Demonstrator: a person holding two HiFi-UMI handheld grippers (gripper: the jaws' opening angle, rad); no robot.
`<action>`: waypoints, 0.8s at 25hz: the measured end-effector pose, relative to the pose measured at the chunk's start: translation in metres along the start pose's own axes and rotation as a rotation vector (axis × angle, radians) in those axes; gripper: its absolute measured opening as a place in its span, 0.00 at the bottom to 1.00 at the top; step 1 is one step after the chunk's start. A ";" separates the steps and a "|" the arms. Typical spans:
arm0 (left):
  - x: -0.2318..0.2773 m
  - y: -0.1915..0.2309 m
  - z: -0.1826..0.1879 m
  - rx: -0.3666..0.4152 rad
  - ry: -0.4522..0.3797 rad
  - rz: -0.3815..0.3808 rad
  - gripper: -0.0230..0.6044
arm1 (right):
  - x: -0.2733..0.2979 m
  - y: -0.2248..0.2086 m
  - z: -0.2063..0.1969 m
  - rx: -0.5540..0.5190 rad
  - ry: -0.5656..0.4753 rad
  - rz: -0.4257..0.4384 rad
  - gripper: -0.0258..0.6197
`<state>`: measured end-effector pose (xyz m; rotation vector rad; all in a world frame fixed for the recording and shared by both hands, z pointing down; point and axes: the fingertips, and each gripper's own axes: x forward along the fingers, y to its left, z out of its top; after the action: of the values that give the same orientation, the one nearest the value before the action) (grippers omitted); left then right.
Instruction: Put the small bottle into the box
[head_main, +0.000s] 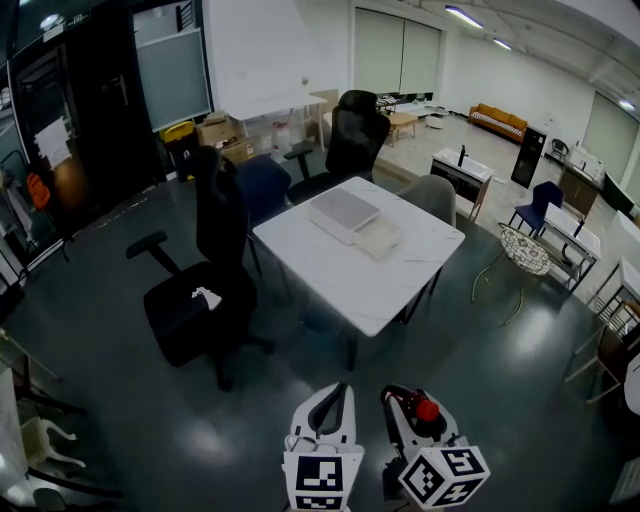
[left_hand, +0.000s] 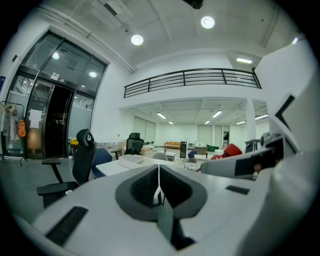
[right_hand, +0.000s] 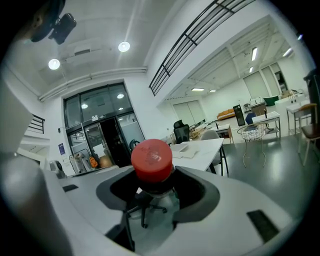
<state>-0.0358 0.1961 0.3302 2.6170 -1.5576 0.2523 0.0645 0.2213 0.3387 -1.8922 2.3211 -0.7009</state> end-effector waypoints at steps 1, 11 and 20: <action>0.012 0.005 0.003 -0.001 -0.001 -0.004 0.07 | 0.011 -0.003 0.005 0.001 -0.003 -0.003 0.39; 0.126 0.046 0.040 -0.002 -0.016 -0.053 0.07 | 0.115 -0.026 0.061 -0.005 -0.037 -0.033 0.39; 0.197 0.076 0.049 0.003 -0.007 -0.076 0.07 | 0.183 -0.047 0.081 0.005 -0.031 -0.060 0.39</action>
<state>-0.0056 -0.0182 0.3179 2.6755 -1.4577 0.2400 0.0902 0.0180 0.3259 -1.9629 2.2508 -0.6769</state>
